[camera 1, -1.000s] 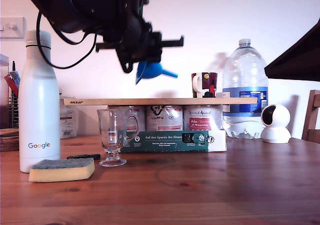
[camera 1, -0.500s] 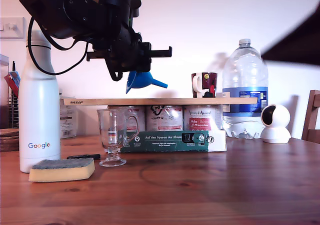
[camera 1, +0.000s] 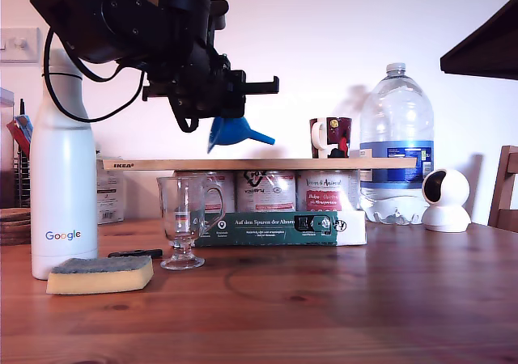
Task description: Remove the blue funnel from the glass cup and place it on the shelf behind
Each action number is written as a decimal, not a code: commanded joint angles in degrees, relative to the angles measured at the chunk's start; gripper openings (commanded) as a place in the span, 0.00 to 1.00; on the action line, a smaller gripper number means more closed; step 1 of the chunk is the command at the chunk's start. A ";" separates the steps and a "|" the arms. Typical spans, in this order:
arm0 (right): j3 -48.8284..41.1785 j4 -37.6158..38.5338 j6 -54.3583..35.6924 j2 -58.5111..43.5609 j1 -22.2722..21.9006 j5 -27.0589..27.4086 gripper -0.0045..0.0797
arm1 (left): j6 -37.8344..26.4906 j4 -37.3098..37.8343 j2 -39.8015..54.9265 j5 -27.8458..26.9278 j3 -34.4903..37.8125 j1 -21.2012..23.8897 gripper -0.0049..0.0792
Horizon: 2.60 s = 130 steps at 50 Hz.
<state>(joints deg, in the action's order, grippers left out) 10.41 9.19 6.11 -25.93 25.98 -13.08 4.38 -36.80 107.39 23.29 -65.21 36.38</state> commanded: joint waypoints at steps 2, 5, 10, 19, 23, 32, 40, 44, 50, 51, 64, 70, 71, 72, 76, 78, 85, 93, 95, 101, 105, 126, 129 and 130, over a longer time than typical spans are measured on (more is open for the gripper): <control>1.70 0.39 -0.13 0.02 0.24 0.00 0.04 | 0.28 -0.50 0.94 -1.68 -0.17 -0.48 0.42; 1.70 0.37 -0.13 0.02 0.24 0.00 0.04 | 0.28 -0.48 0.94 -2.45 -0.17 -0.59 0.55; 1.70 0.35 -0.13 0.02 0.24 0.00 0.04 | 0.17 -0.42 0.94 -3.39 -0.17 -0.90 0.58; 1.70 0.15 -0.13 0.02 0.24 0.00 0.04 | -0.11 -0.61 0.92 -3.43 -0.17 -1.01 0.57; 1.70 -0.28 -0.13 0.02 0.24 -0.02 0.04 | -0.90 -0.44 0.92 -3.52 -0.17 -1.01 0.57; 1.70 -0.92 -0.13 0.02 0.24 -0.04 0.04 | -1.81 0.55 0.92 -3.56 -0.17 -1.01 0.57; 1.70 -0.94 -0.13 0.02 0.24 -0.02 0.04 | -1.86 2.43 0.92 -4.94 -0.17 -1.05 0.18; 1.70 -0.92 -0.13 0.02 0.24 -0.02 0.04 | -1.86 2.54 0.92 -6.21 -0.17 -1.44 0.03; 1.70 -0.94 -0.13 0.02 0.24 -0.02 0.04 | -1.90 2.01 0.94 -6.36 -0.17 -1.77 0.03; 1.70 -0.94 -0.13 0.02 0.24 -0.02 0.04 | -1.88 1.95 0.92 -6.38 -0.17 -1.90 0.03; 1.70 -0.94 -0.15 0.02 0.24 0.00 0.04 | -1.84 -2.05 0.94 -8.17 -0.44 -3.78 0.03; 1.70 -0.94 -0.15 0.02 0.24 0.00 0.04 | -1.81 -2.03 0.94 -9.55 -0.90 -4.66 0.03; 1.70 -0.92 -0.15 0.02 0.24 0.00 0.04 | -1.81 -2.03 0.94 -9.55 -0.92 -4.83 0.03; 1.70 -0.92 -0.15 0.02 0.24 0.00 0.04 | -1.79 -2.03 0.94 -9.55 -0.92 -5.01 0.03; 1.70 -0.90 -0.15 0.00 0.24 0.02 0.04 | -1.79 -2.01 0.94 -9.66 -0.92 -5.60 0.03; 1.70 -0.90 -0.15 0.02 0.24 0.00 0.04 | -1.77 -2.03 0.94 -9.94 -0.92 -5.92 0.03; 1.70 -0.90 -0.15 0.00 0.24 0.02 0.04 | -1.36 -2.05 1.01 -10.84 -0.92 -6.80 0.03; 1.70 -0.90 -0.15 0.02 0.24 0.00 0.04 | -0.87 -2.14 1.16 -10.86 -0.92 -7.04 0.03; 1.70 -0.90 -0.15 0.00 0.24 0.00 0.04 | -0.11 -2.54 1.64 -10.88 -1.07 -7.04 0.03; 1.70 -0.85 -0.15 0.00 0.24 0.00 0.04 | 0.20 -2.58 3.74 -11.85 -2.78 -6.97 0.03; 1.70 -0.92 -0.13 0.00 0.26 -0.02 0.04 | -0.13 -2.43 4.92 -11.61 -4.07 -6.69 0.03; 1.70 -0.87 -0.13 0.02 0.26 -0.07 0.04 | -0.31 2.32 7.50 -11.26 -8.68 -6.80 0.03; 1.70 -0.87 -0.11 0.02 0.26 -0.09 0.04 | -0.31 3.04 7.50 -11.28 -8.70 -6.82 0.03; 1.70 -0.87 -0.13 0.02 0.26 -0.09 0.04 | -0.28 3.45 7.50 -11.28 -8.70 -6.82 0.03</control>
<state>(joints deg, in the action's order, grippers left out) 10.44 7.90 6.11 -25.93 25.98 -13.08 4.16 -33.39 113.73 12.01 -73.71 29.52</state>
